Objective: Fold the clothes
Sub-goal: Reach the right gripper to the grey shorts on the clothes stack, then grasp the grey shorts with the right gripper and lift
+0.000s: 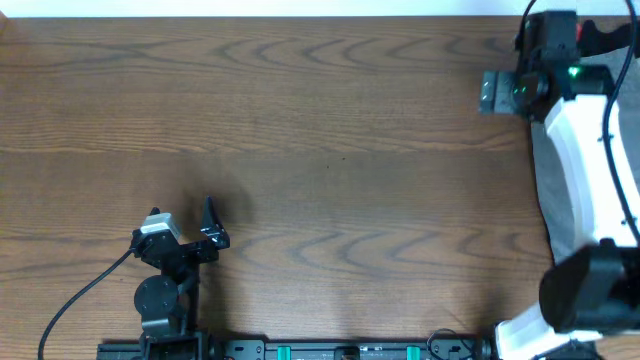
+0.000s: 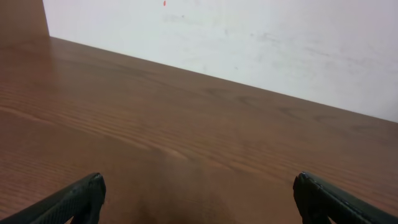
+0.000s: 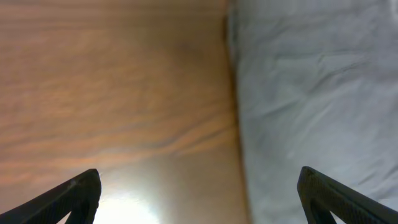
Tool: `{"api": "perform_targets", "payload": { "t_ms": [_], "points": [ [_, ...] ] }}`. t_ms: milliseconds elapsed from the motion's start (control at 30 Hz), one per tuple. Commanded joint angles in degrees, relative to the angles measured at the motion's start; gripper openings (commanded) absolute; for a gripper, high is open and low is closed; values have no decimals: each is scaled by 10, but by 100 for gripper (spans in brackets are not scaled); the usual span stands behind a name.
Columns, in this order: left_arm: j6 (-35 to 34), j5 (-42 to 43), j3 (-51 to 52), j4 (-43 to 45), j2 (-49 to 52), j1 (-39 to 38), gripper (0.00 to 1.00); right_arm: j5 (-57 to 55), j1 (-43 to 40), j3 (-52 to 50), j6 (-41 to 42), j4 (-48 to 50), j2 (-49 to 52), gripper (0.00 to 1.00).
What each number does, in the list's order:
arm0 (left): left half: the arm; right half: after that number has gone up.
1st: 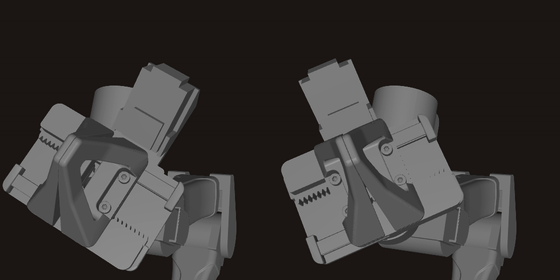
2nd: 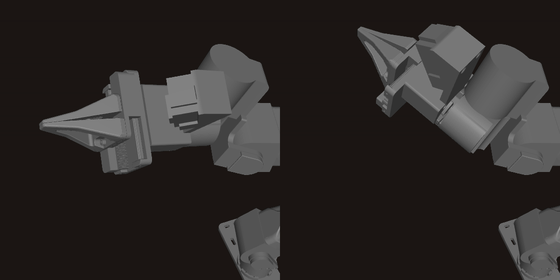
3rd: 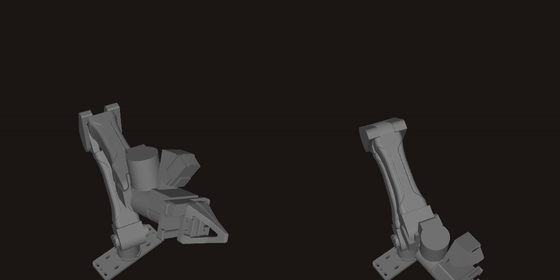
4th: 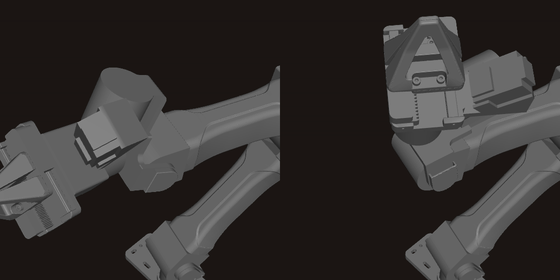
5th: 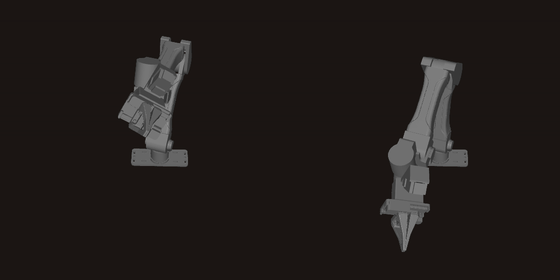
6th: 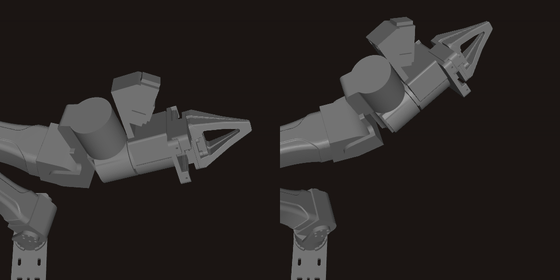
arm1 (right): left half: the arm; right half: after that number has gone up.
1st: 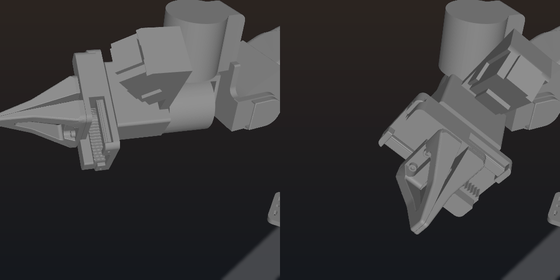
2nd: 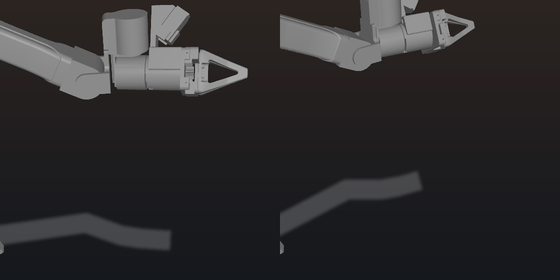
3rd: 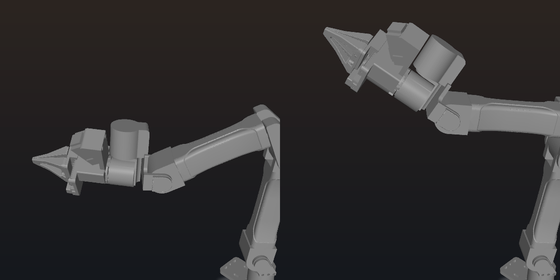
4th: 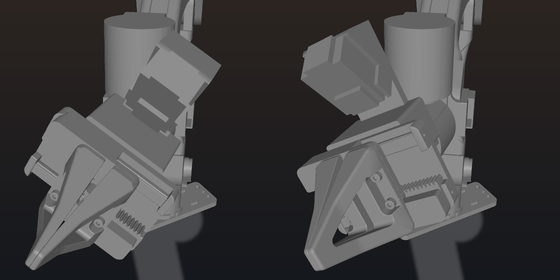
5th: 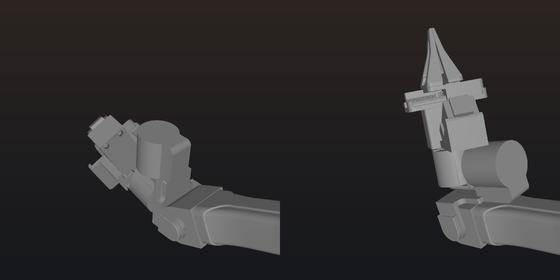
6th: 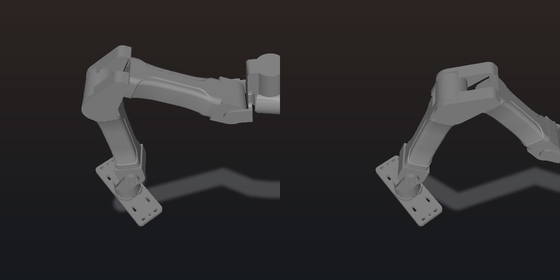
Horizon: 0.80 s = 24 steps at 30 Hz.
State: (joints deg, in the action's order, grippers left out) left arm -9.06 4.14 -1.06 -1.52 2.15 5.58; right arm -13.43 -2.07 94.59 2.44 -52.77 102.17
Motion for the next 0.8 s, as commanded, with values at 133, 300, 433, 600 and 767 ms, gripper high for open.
{"api": "perform_targets", "payload": {
  "t_ms": [133, 300, 433, 600, 767],
  "points": [
    [-2, 12, 8, -21, -1, 2, 98, -180, -25, 74, -40, 27, 126, 99],
    [-2, 12, 8, -21, -1, 2, 98, -222, -26, 74, -90, 80, 190, 99],
    [-2, 12, 8, -21, -1, 2, 98, -243, -33, 74, -90, 108, 238, 99],
    [-2, 12, 8, -21, 0, 2, 98, -269, -39, 74, -95, 138, 283, 99],
    [-2, 12, 8, -21, 0, 2, 98, -271, -40, 74, -115, 156, 312, 94]
  ]
}}
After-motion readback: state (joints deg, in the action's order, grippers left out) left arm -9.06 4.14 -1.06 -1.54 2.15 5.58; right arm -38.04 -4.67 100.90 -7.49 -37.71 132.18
